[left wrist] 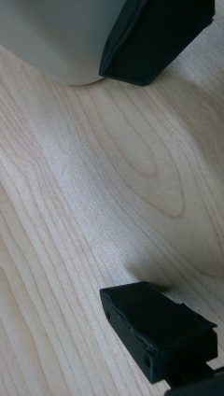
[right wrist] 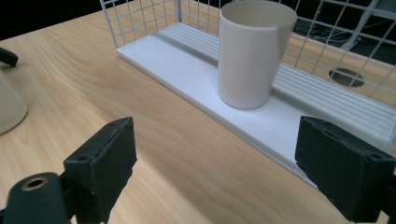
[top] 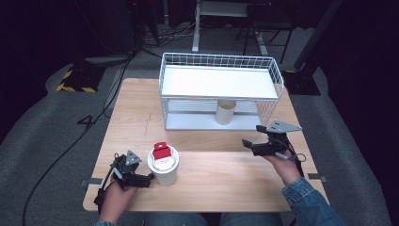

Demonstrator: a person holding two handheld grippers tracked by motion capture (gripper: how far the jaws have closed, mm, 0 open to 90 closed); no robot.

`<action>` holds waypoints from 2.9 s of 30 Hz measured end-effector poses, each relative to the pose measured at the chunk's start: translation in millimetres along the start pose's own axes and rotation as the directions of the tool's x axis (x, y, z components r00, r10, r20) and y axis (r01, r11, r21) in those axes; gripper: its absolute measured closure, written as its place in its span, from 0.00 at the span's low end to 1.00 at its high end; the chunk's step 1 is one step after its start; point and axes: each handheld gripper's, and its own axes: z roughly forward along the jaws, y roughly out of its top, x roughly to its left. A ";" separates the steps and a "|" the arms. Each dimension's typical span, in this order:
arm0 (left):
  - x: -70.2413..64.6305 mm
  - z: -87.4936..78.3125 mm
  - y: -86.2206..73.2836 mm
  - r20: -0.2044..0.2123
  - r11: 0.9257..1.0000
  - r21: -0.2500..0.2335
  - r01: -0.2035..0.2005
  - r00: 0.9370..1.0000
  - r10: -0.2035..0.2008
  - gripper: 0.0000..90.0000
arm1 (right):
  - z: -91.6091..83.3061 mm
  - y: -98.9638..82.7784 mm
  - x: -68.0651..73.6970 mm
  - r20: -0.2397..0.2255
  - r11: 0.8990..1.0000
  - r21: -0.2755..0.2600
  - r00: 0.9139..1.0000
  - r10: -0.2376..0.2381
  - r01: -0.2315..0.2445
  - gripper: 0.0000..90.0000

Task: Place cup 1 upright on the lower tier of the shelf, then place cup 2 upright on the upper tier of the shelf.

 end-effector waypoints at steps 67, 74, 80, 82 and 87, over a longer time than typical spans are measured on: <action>4.7 -1.8 -2.1 -0.019 1.000 -0.004 0.029 0.999 -0.030 0.00 | -34.7 -113.0 -22.7 0.203 0.957 0.253 0.975 0.092 -0.143 0.00; 9.5 -1.8 -1.6 0.013 1.000 0.004 -0.005 1.000 0.005 0.00 | -35.5 -113.3 -22.6 0.199 0.957 0.254 0.976 0.091 -0.141 0.00; 12.4 -4.7 -2.7 0.061 0.998 0.005 -0.067 0.996 0.066 0.01 | -36.9 -114.2 -20.2 0.200 0.957 0.254 0.975 0.094 -0.144 0.00; 12.1 -10.2 -3.9 0.074 0.998 -0.013 -0.060 0.995 0.060 0.15 | -36.9 -114.2 -19.5 0.194 0.958 0.253 0.977 0.084 -0.132 0.01; 7.6 -19.7 -5.3 0.087 0.998 -0.033 -0.054 0.995 0.057 0.18 | -36.8 -114.2 -19.4 0.189 0.959 0.252 0.978 0.082 -0.129 0.01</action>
